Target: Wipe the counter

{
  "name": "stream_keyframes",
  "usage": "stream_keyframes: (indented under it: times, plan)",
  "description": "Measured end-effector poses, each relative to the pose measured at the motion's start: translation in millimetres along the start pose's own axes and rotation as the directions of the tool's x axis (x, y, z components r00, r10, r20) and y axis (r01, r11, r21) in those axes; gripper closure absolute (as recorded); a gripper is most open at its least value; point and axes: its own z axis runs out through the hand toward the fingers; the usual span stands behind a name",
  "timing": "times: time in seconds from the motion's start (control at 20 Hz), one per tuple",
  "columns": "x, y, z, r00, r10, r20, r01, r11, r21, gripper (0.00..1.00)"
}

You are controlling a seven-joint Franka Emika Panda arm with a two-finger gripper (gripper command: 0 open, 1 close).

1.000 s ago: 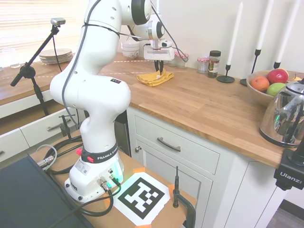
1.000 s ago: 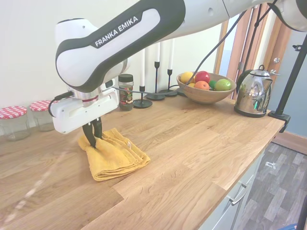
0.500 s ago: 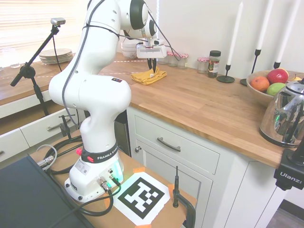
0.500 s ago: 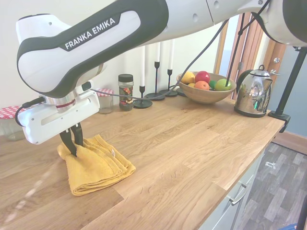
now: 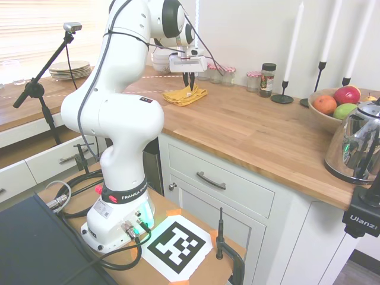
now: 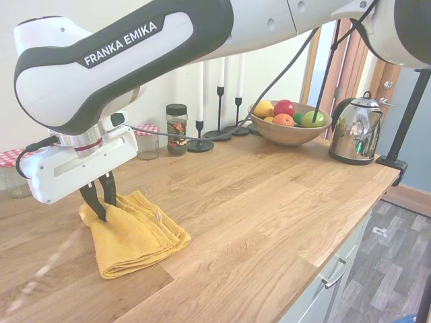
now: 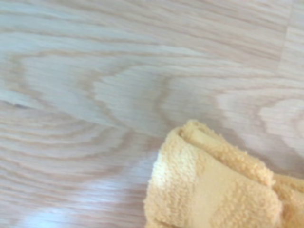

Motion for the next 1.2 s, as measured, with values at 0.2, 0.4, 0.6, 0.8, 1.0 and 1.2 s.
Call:
stream_keyframes:
  times: [0.2, 0.4, 0.6, 0.8, 1.0, 1.2]
  plan:
    - [-0.5, -0.3, -0.2, 1.0, -0.001, 0.001, 0.001, 1.0, -0.002, 0.0]
    - [-0.6, -0.3, 0.0, 1.0, -0.001, 0.001, 0.001, 1.0, -0.003, 0.0]
    - [-0.6, -0.2, 0.1, 1.0, -0.001, 0.002, 0.001, 1.0, -0.003, 0.0]
    - [-0.6, -0.2, 0.2, 1.0, -0.001, 0.002, 0.001, 1.0, -0.004, 0.0]
    - [-0.6, -0.2, 0.2, 1.0, -0.001, 0.002, 0.001, 1.0, -0.003, 0.0]
    - [0.0, 0.0, -6.0, 1.0, 0.0, -0.005, 0.0, 1.0, 0.008, 0.0]
